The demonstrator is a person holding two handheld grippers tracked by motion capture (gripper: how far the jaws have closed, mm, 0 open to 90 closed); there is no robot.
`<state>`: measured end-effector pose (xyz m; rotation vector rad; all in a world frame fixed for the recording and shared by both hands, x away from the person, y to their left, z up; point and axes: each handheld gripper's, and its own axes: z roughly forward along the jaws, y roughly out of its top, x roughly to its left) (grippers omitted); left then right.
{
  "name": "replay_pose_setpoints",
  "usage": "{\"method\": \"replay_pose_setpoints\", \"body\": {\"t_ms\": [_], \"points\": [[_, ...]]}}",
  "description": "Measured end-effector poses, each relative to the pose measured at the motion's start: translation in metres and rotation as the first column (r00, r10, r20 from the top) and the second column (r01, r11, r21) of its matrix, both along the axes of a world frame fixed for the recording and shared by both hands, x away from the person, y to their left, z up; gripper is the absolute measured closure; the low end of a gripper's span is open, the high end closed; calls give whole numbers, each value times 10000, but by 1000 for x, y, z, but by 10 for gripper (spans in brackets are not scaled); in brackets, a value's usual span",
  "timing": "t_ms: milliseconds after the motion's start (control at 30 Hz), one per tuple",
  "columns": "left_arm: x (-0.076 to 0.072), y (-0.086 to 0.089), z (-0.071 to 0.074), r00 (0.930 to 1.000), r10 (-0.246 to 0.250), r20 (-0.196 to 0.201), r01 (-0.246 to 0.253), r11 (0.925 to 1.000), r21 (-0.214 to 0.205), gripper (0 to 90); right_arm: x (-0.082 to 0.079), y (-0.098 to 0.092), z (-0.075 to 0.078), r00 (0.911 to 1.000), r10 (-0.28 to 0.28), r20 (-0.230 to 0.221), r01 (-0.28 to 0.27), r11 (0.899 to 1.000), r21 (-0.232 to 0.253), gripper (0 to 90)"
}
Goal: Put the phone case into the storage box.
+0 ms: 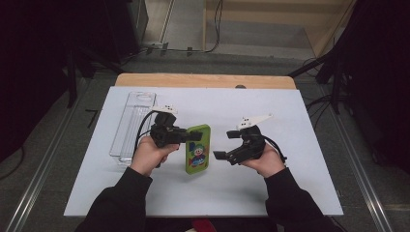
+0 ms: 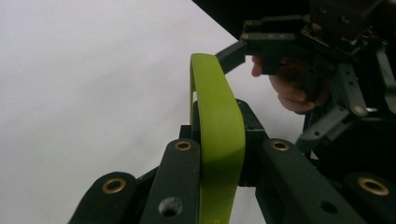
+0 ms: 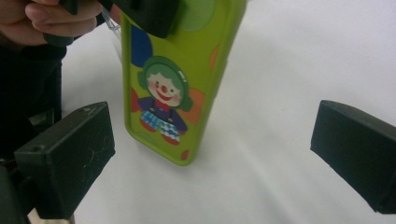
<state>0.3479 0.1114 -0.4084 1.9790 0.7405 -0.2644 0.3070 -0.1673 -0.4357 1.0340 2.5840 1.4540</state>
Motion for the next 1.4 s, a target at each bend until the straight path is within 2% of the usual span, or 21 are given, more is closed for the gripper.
{"method": "replay_pose_setpoints", "body": {"t_ms": [67, 333, 367, 400, 433, 633, 733, 967, 1133, 1400], "points": [[0, 0, 1, 9999, -80, -76, 79, 9999, -144, 825, 1, -3, 1, 9999, 102, 30, -102, 9999, -1, 0], [-2, -1, 2, 9972, -743, 107, 746, 9968, -290, 825, 8, -9, 9, 9981, 613, 115, -610, 9979, -193, 0], [-2, -1, 2, 9959, -884, 167, 888, 9955, -317, 825, 8, -10, 10, 9978, 650, 144, -647, 9977, -197, 17], [-3, -1, 2, 9954, -931, 209, 937, 9952, -293, 825, 9, -11, 11, 9975, 656, 272, -651, 9977, -166, 106], [-3, -2, 2, 9946, -1006, 271, 1013, 9945, -271, 825, 10, -12, 12, 9976, 630, 278, -627, 9980, -95, 131], [-3, -5, 2, 9908, -1326, 284, 1336, 9904, -361, 824, 11, -14, 18, 9964, 787, 302, -792, 9967, 159, 132], [-2, -7, 1, 9886, -1488, 231, 1496, 9880, -379, 824, 13, -12, 20, 9951, 923, 365, -928, 9956, 116, 143], [-5, -9, 2, 9829, -1795, 421, 1810, 9829, -347, 825, 19, -8, 25, 9872, 1524, 471, -1532, 9881, 132, 273], [-6, -8, 2, 9774, -2056, 495, 2075, 9776, -354, 825, 24, -6, 26, 9838, 1706, 553, -1714, 9851, 110, 332], [-7, -8, 2, 9734, -2228, 527, 2253, 9732, -461, 824, 27, 1, 25, 9760, 2108, 555, -2126, 9767, 293, 449]]}}
